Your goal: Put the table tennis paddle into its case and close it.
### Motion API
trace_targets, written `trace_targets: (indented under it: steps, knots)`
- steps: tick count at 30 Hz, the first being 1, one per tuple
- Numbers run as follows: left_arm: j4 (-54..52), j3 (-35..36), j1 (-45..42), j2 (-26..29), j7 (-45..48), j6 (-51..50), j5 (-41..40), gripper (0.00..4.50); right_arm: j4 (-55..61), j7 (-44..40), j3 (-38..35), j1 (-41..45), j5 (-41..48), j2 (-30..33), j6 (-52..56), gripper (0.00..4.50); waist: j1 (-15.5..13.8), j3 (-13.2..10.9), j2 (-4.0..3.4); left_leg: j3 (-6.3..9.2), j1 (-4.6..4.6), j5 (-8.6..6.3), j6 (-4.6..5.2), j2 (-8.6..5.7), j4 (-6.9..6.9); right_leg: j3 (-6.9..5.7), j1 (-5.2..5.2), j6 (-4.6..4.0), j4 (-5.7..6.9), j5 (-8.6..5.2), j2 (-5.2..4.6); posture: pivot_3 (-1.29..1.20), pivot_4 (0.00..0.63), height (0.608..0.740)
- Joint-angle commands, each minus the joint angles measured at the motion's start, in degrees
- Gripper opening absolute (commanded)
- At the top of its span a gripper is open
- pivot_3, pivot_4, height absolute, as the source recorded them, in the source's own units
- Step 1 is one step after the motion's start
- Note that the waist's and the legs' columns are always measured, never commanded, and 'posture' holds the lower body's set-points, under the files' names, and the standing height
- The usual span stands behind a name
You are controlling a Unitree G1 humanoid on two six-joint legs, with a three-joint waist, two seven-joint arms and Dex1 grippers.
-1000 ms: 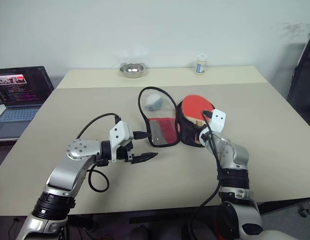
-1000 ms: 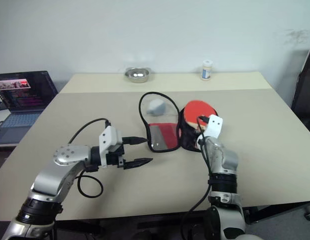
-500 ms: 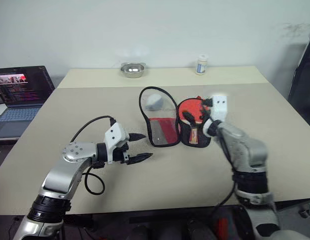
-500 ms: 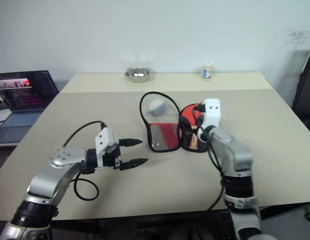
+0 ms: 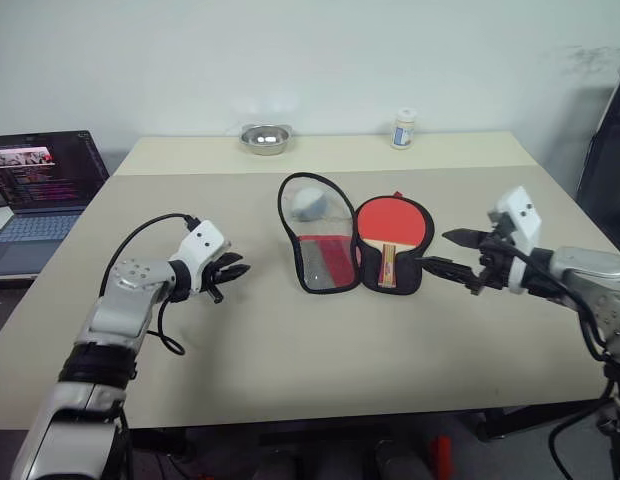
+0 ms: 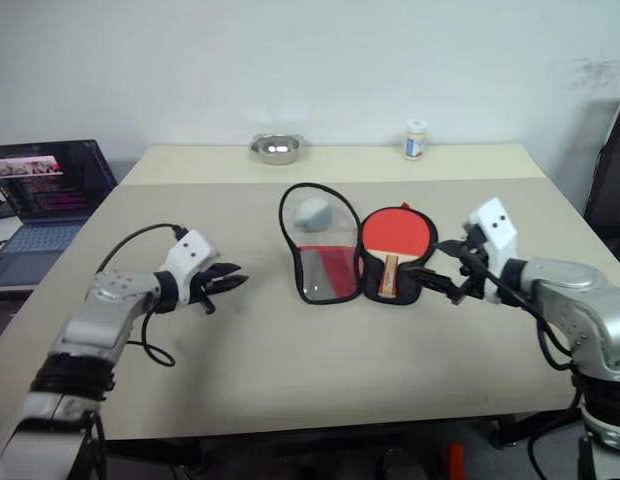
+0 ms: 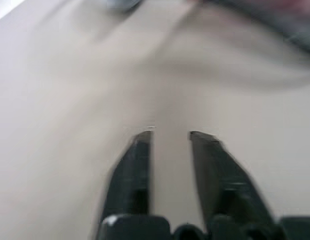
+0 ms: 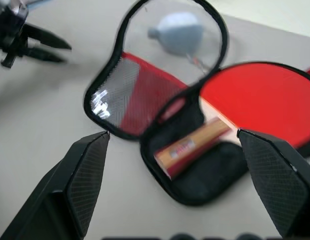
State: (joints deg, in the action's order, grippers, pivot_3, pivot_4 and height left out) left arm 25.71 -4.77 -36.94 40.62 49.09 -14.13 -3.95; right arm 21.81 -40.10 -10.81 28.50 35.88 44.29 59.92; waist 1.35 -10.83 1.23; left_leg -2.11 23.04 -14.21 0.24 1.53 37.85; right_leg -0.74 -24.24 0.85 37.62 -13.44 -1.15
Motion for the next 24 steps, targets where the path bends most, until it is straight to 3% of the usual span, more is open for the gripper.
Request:
trace_targets:
  steps: [1, 15, 24]
  knots:
    - [7.5, -1.4, -6.8, -4.5, -0.2, 4.3, 1.4, 0.06, 1.7, -0.2, -1.8, 0.3, 1.1, 0.6, -1.8, 4.5, -0.2, 0.0, 0.07, 0.0, 0.02, 0.0, 0.0, -0.01, 0.01, -0.02, 0.0, 0.0, 0.0, 0.0, 0.01, 0.0, 0.15, 0.74]
    - [30.7, -0.4, -33.7, -27.3, 4.8, 13.5, -0.7, 0.06, 2.3, 0.7, -5.0, -3.3, 2.4, 3.9, -1.4, 4.5, -1.3, -0.1, 0.26, 0.17, 0.63, -0.01, 0.01, -0.13, 0.13, -0.17, -0.2, 0.21, -0.46, 0.14, 0.04, 0.0, 0.15, 0.74]
    - [35.5, -1.4, -33.6, -33.2, 5.1, 17.4, 1.4, 0.06, 0.9, 3.4, -4.5, -2.5, 1.9, 3.2, -1.2, 4.5, -1.2, -0.1, 0.26, 0.17, 0.69, -0.06, 0.1, -0.1, 0.13, -0.13, -0.24, 0.24, -0.57, 0.16, 0.09, 0.0, 0.15, 0.74]
